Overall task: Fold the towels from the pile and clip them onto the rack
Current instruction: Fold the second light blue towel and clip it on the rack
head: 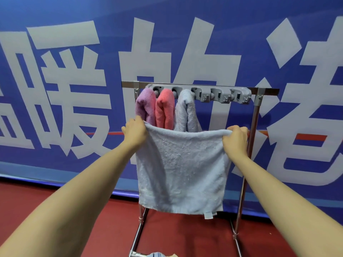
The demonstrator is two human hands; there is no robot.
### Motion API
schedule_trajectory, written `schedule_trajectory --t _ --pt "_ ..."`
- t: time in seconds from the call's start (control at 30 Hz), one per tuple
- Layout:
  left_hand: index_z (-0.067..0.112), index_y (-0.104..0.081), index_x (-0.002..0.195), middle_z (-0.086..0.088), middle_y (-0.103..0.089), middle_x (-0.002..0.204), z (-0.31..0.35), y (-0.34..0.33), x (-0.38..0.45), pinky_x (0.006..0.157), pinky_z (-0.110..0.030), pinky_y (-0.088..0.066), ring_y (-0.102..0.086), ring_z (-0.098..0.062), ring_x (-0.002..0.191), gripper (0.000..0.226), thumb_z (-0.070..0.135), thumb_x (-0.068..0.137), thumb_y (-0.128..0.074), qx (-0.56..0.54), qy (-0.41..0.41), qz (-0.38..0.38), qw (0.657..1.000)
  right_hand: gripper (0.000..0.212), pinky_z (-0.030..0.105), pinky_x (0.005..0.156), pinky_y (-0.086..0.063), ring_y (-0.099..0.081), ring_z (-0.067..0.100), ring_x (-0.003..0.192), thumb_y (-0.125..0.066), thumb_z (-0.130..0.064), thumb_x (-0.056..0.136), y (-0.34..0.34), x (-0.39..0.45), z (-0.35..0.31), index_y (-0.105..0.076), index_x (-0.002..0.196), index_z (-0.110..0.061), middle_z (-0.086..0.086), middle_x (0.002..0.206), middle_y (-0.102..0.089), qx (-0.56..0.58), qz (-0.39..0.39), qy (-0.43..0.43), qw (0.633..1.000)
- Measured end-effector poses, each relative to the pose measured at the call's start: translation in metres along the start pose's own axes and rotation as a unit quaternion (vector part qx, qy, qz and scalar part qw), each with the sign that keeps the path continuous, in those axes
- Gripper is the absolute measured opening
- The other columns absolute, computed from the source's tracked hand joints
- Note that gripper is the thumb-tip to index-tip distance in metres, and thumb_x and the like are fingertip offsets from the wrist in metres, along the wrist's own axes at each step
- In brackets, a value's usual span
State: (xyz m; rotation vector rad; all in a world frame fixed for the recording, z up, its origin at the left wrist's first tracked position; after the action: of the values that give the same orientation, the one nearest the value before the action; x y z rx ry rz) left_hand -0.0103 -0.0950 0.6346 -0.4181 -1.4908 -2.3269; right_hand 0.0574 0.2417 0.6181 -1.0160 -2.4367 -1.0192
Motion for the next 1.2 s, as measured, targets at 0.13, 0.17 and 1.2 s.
schedule_trajectory --t 0.13,0.17,1.2 --pt "0.000 -0.045 0.115 -0.022 -0.043 0.123 -0.001 -0.004 0.000 0.096 -0.043 -0.031 -0.042 -0.039 0.111 0.027 0.004 0.090 -0.038 0.025 -0.007 -0.021 0.999 0.020 0.043 0.073 -0.048 -0.052 0.031 0.083 -0.046 -0.001 0.092 0.005 0.003 0.001 -0.064 0.099 0.002 0.020 0.109 -0.051 -0.055 0.019 0.021 0.998" --pt "0.000 -0.045 0.115 -0.022 -0.043 0.122 0.001 -0.005 0.000 0.095 -0.043 -0.031 -0.042 -0.039 0.110 0.028 0.007 0.089 -0.038 0.029 -0.016 -0.024 0.999 0.019 0.047 0.076 -0.049 -0.053 0.033 0.087 -0.047 -0.004 0.092 0.007 0.002 0.000 -0.065 0.099 0.000 0.018 0.108 -0.051 -0.073 0.028 0.025 0.997" --pt "0.000 -0.064 0.090 -0.016 -0.058 0.083 0.013 0.006 0.001 0.059 -0.035 -0.041 -0.052 -0.034 0.076 0.026 -0.006 0.080 -0.041 0.062 -0.129 -0.009 0.990 0.020 0.037 0.082 -0.045 -0.041 0.028 0.102 -0.042 -0.005 0.092 -0.001 0.010 -0.008 -0.058 0.101 0.002 0.014 0.114 -0.040 -0.176 -0.048 0.092 0.979"
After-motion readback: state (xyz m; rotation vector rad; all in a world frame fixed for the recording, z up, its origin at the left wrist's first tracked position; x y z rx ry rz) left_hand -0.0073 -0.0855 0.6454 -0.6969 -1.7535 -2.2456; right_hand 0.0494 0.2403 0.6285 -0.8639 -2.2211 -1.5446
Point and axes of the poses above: each hand's wrist, its own x-axis towards the middle knuckle, its own y-axis out of the back of the hand, z = x × y, the point moved 9 cm from there along x, towards the middle knuckle
